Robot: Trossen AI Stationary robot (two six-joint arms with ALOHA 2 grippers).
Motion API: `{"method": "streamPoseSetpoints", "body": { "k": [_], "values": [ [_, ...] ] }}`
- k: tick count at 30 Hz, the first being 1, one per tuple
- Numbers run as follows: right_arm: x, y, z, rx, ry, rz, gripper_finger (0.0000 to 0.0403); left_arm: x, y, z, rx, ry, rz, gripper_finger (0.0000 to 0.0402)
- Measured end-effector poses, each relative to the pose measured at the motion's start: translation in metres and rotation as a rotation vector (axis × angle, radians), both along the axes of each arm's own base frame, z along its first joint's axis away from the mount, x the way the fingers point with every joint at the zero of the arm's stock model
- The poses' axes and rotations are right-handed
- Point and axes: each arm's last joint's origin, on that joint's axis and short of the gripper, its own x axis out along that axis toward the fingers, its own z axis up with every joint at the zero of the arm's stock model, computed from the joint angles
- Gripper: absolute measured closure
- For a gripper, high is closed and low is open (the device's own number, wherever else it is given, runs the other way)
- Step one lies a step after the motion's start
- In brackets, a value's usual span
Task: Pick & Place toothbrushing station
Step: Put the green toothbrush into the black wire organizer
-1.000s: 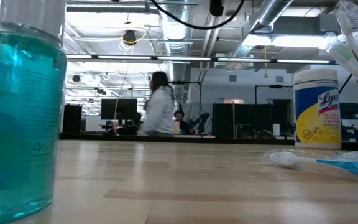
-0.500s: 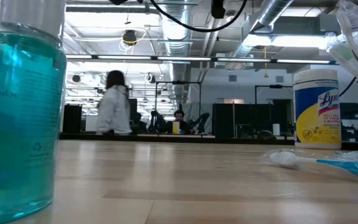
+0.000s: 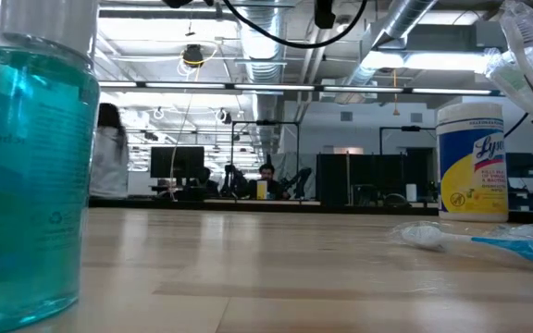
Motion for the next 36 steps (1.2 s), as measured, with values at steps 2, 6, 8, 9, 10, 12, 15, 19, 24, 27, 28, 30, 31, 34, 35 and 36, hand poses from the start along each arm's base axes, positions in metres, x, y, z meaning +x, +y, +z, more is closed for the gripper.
{"method": "streamPoseSetpoints", "body": {
  "k": [2, 6, 8, 9, 10, 12, 15, 19, 24, 27, 28, 30, 31, 34, 35, 36],
  "values": [
    [0.001, 0.001, 0.000, 0.004, -0.009, 0.004, 0.0245, 0.000, 0.000, 0.000, 0.000, 0.000, 0.000, 0.0392],
    [0.002, 0.003, 0.000, -0.008, -0.023, 0.043, 0.0254, 0.000, 0.001, -0.001, 0.003, 0.007, 0.004, 0.0392],
    [0.001, 0.004, 0.000, 0.000, -0.023, 0.054, 0.0258, 0.001, 0.003, -0.001, 0.012, 0.008, 0.009, 0.0392],
    [0.001, 0.004, 0.000, 0.006, -0.023, 0.058, 0.0259, 0.001, 0.003, -0.001, 0.019, 0.008, 0.012, 0.0392],
    [0.001, 0.004, 0.001, 0.010, -0.023, 0.060, 0.0261, 0.001, 0.004, -0.001, 0.024, 0.007, 0.015, 0.0392],
    [0.001, 0.004, 0.001, 0.013, -0.028, 0.059, 0.0265, 0.001, 0.006, 0.000, 0.024, 0.007, 0.021, 0.0392],
    [0.001, 0.003, 0.001, 0.017, -0.032, 0.050, 0.0271, 0.002, 0.007, 0.000, 0.024, 0.007, 0.023, 0.0392],
    [0.004, -0.001, 0.002, 0.022, -0.039, 0.024, 0.0286, 0.002, 0.010, 0.000, 0.024, 0.006, 0.031, 0.0392],
    [0.005, -0.003, 0.002, 0.045, -0.038, 0.019, 0.0326, 0.002, 0.012, 0.000, 0.027, 0.007, 0.037, 0.0392],
    [0.005, -0.002, 0.002, 0.047, -0.037, 0.021, 0.0366, 0.003, 0.013, 0.000, 0.028, 0.011, 0.040, 0.0392],
    [0.005, -0.002, 0.002, 0.047, -0.035, 0.023, 0.0382, 0.003, 0.014, 0.000, 0.029, 0.011, 0.042, 0.0391],
    [0.005, -0.002, 0.001, 0.042, -0.032, 0.022, 0.0392, 0.003, 0.015, -0.001, 0.032, 0.012, 0.041, 0.0387],
    [0.005, -0.002, 0.001, 0.040, -0.031, 0.020, 0.0390, 0.003, 0.015, -0.001, 0.032, 0.014, 0.041, 0.0384],
    [0.005, -0.002, 0.001, 0.038, -0.029, 0.020, 0.0392, 0.003, 0.015, -0.001, 0.030, 0.013, 0.044, 0.0369],
    [0.005, -0.002, 0.001, 0.035, -0.028, 0.019, 0.0395, 0.003, 0.015, -0.001, 0.029, 0.013, 0.044, 0.0363],
    [0.005, -0.002, 0.001, 0.034, -0.027, 0.019, 0.0396, 0.003, 0.015, -0.001, 0.029, 0.013, 0.045, 0.0357]
  ]
}}
